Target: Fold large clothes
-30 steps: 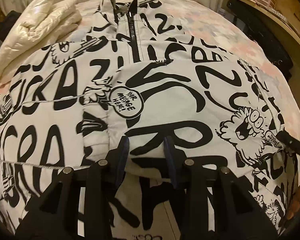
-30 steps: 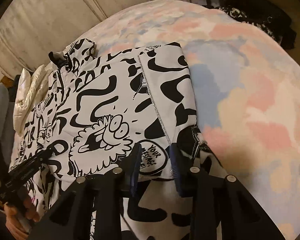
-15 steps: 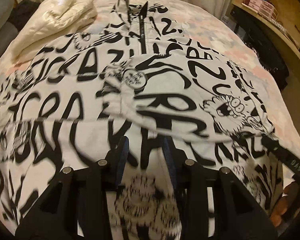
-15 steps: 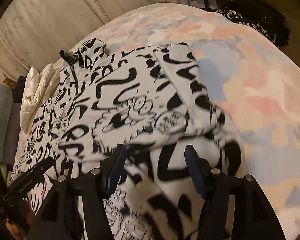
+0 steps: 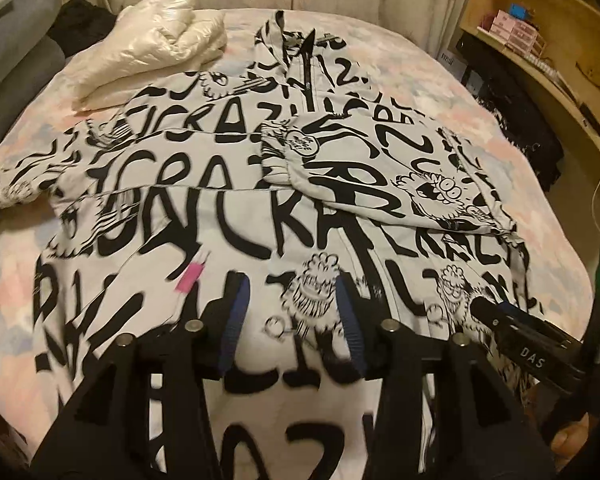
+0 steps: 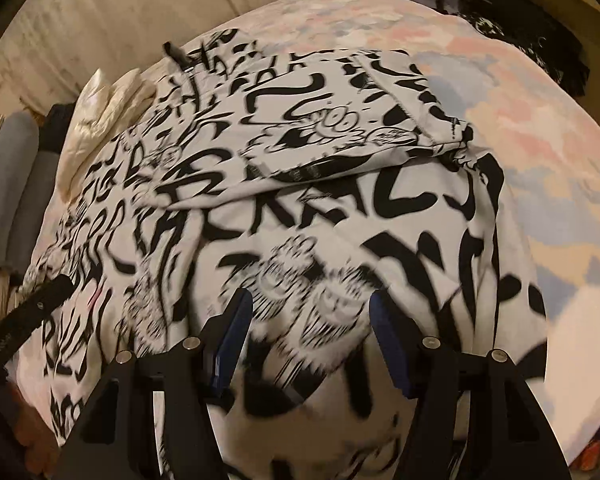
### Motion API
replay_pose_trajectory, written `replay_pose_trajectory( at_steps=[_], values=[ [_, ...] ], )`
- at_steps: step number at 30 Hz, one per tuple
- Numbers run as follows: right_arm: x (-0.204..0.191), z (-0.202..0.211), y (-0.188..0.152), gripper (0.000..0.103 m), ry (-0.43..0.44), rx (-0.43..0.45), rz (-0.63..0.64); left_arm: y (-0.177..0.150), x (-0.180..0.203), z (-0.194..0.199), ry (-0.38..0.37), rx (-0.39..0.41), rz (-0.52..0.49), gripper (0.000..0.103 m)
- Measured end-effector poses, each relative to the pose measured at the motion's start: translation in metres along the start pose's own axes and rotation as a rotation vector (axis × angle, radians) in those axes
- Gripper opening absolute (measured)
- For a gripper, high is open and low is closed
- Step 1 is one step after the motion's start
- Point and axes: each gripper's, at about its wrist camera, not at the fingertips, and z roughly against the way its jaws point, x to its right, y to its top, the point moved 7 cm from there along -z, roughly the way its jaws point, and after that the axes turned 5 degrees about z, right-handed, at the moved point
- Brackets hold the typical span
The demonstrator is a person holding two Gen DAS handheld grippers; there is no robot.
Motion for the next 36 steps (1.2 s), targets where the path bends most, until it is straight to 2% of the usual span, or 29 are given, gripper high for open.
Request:
replay_pose_trajectory(
  at_steps=[6,10,14,18,24,27,30,35,36],
  values=[
    [-0.036,0.031,-0.003,0.062,-0.004,0.027,0.061,-0.008,-0.033,0.039,-0.003,0.048,0.025,0.043],
    [-0.073,0.051,-0.001,0.062,0.004,0.060,0.116,-0.009,-0.064,0.056,0.033,0.079,0.039,0.043],
    [-0.114,0.066,0.003,0.062,0.010,0.089,0.179,-0.010,-0.109,0.068,0.069,0.082,0.087,0.044],
    [-0.162,0.077,0.012,0.068,0.003,0.132,0.268,-0.007,-0.158,0.075,0.109,0.093,0.149,0.044],
    [-0.242,0.083,0.031,0.068,0.007,0.186,0.389,-0.001,-0.232,0.070,0.145,0.090,0.258,0.044],
    [-0.280,0.080,0.040,0.068,0.002,0.216,0.437,0.003,-0.262,0.065,0.133,0.084,0.310,0.044],
    [-0.316,0.072,0.047,0.068,0.000,0.244,0.484,0.009,-0.284,0.055,0.085,0.073,0.351,0.044],
    [-0.385,0.038,0.056,0.067,0.026,0.248,0.552,0.019,-0.324,0.037,0.033,0.078,0.406,0.044],
    [-0.396,0.030,0.056,0.063,0.031,0.244,0.563,0.021,-0.337,0.032,0.023,0.082,0.432,0.044]
  ],
)
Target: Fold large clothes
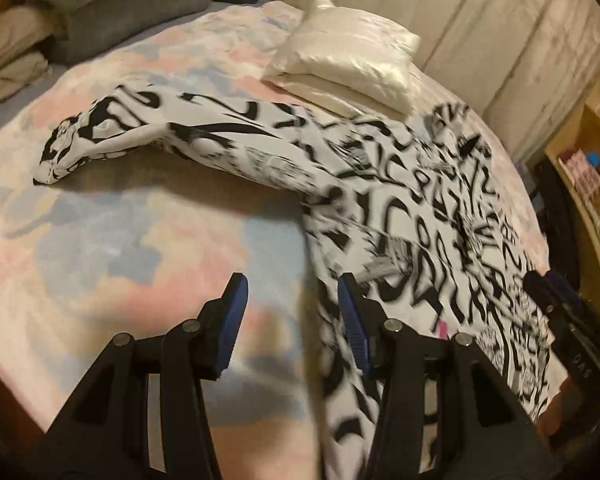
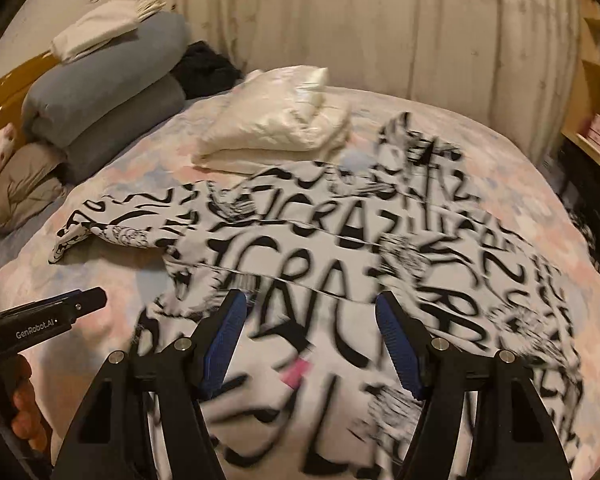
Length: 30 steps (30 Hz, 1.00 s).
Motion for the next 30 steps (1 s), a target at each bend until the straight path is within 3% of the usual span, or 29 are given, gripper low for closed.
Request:
replay_pose_trajectory(
  at_steps=[6,8,13,20,26,30],
  values=[
    [-0.070,-0.074,0.027,0.035,0.099,-0.058,0.063,0.032,-0.062,-0.023,-0.074,0.029,0.184,0.044],
    [-0.092,-0.100,0.034,0.031,0.122,-0.081,0.082,0.040,-0.079,-0.030,-0.098,0.038,0.240,0.044],
    [-0.128,-0.152,0.056,0.018,0.129,-0.082,0.088,0.059,-0.115,-0.047,-0.268,0.033,0.418,0.044],
    [-0.141,-0.169,0.078,0.018,0.132,-0.037,0.042,0.075,-0.132,-0.056,-0.313,0.039,0.440,0.047],
    [-0.153,-0.202,0.072,0.017,0.164,-0.092,0.067,0.089,-0.145,-0.065,-0.393,0.027,0.532,0.048],
    [-0.166,-0.225,0.058,0.017,0.193,-0.137,0.091,0.092,-0.154,-0.068,-0.394,0.039,0.563,0.051]
  ],
)
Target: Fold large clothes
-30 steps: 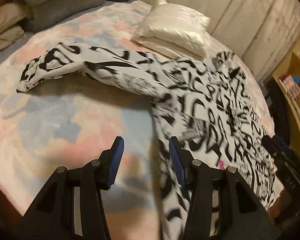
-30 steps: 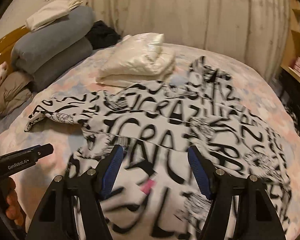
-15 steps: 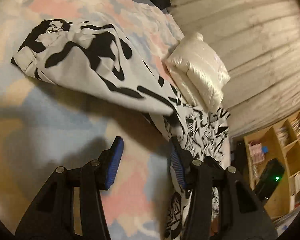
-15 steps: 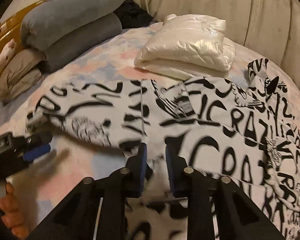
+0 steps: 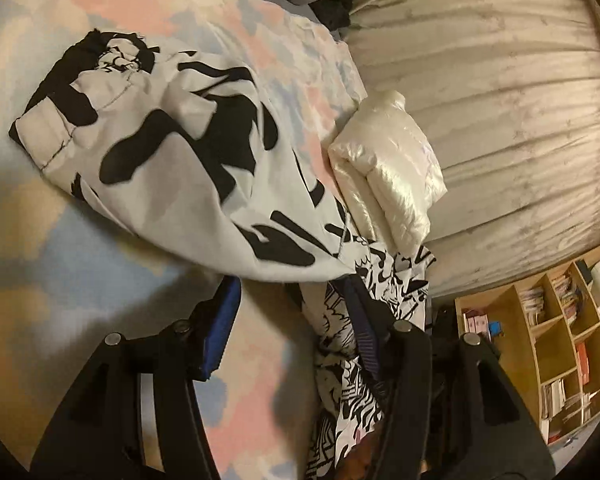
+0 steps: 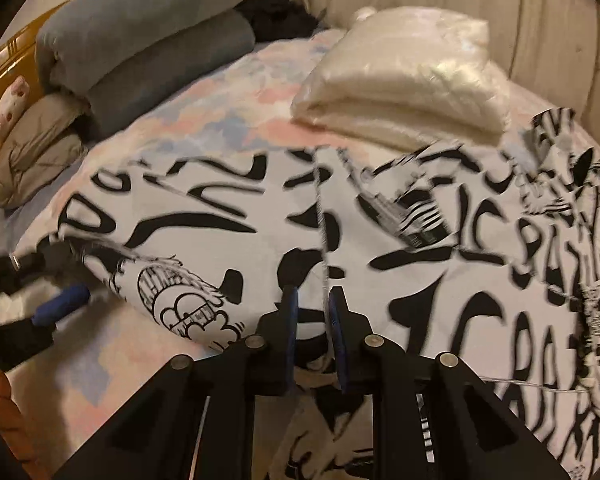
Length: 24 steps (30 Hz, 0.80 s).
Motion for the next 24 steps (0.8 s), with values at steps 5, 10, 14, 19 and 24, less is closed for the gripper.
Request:
replay_pose_trajectory(
  at_steps=[5,10,14,19,24],
  values=[
    [-0.003,-0.019,-0.008,0.017,0.011,-0.023,0.011,0.008,-0.007,-0.009,-0.009,-0.009,0.070,0.051],
    [-0.004,-0.031,-0.015,0.016,0.010,-0.033,0.029,0.008,0.008,0.008,-0.068,0.023,0.043,0.056],
    [-0.005,-0.032,-0.018,0.016,0.006,-0.029,0.031,0.011,0.006,0.010,-0.101,0.026,0.072,0.060],
    [-0.006,-0.030,-0.021,0.016,0.003,-0.026,0.041,0.018,-0.024,0.003,-0.023,0.050,0.187,0.060],
    [-0.008,-0.030,-0.021,0.016,0.006,-0.026,0.041,0.024,-0.043,0.006,0.132,0.135,0.214,0.008]
  ],
)
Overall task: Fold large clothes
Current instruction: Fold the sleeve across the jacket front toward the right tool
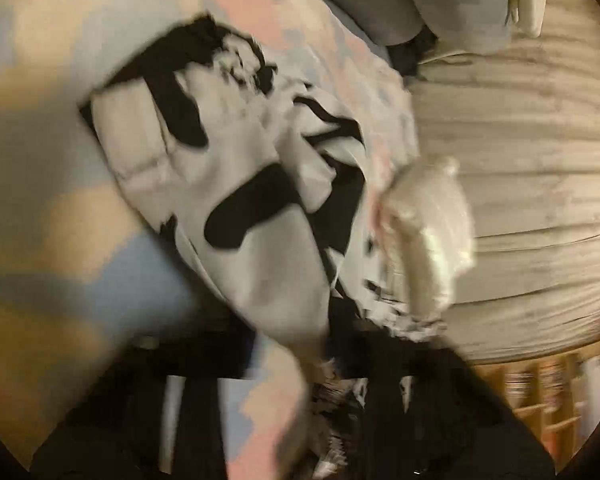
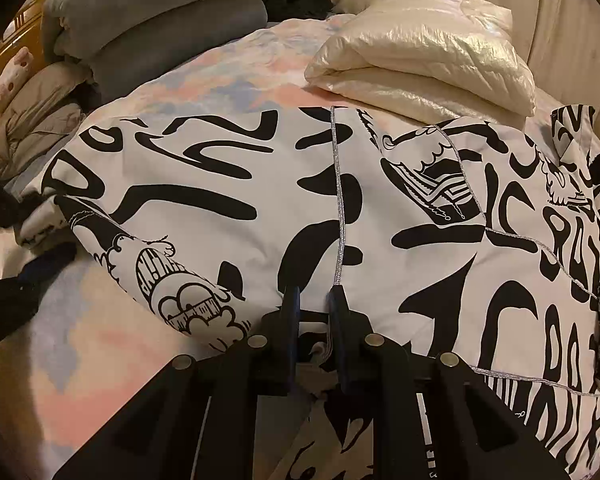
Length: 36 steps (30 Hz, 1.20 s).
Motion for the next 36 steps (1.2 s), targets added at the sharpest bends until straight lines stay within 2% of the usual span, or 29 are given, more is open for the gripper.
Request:
replay_pose_trajectory(
  at_steps=[2,3,7,10,15,18,23,27,30,32,33,35,36],
  values=[
    [-0.001,0.001,-0.001,0.016,0.000,-0.001,0.004,0.001,0.012,0.008,0.080,0.065,-0.097,0.005],
    [-0.001,0.002,-0.001,0.016,0.002,0.000,0.007,-0.001,0.027,0.015,0.127,0.117,-0.183,0.004],
    [-0.001,0.004,0.000,0.016,0.019,0.000,0.004,-0.018,0.091,0.036,0.180,0.254,-0.437,0.003],
    [0.001,0.009,0.001,0.016,0.047,-0.001,-0.006,-0.046,0.148,0.047,0.162,0.318,-0.618,0.003],
    [0.015,0.034,-0.001,0.017,0.136,0.010,-0.060,-0.123,0.242,0.058,0.084,0.393,-0.914,0.003],
    [0.038,0.061,-0.013,0.017,0.155,0.030,-0.094,-0.170,0.279,0.056,0.036,0.392,-1.026,0.003],
    [0.127,0.107,-0.067,0.017,0.100,0.038,-0.249,-0.268,0.319,0.019,-0.031,0.280,-1.144,0.003],
    [0.222,0.141,-0.137,0.017,0.008,0.032,-0.439,-0.367,0.313,-0.043,-0.051,0.120,-1.242,0.003],
    [0.283,0.160,-0.191,0.017,-0.077,0.012,-0.539,-0.423,0.283,-0.094,0.003,-0.027,-1.294,0.003],
    [0.315,0.168,-0.226,0.017,-0.114,-0.012,-0.598,-0.456,0.253,-0.128,0.076,-0.152,-1.314,0.004],
    [0.324,0.169,-0.238,0.017,-0.116,-0.017,-0.615,-0.472,0.233,-0.147,0.124,-0.241,-1.311,0.004],
    [0.339,0.173,-0.258,0.017,-0.115,-0.025,-0.646,-0.483,0.207,-0.164,0.185,-0.332,-1.298,0.011],
    [0.343,0.174,-0.265,0.022,-0.104,-0.027,-0.654,-0.487,0.198,-0.168,0.202,-0.358,-1.292,0.015]
  ],
)
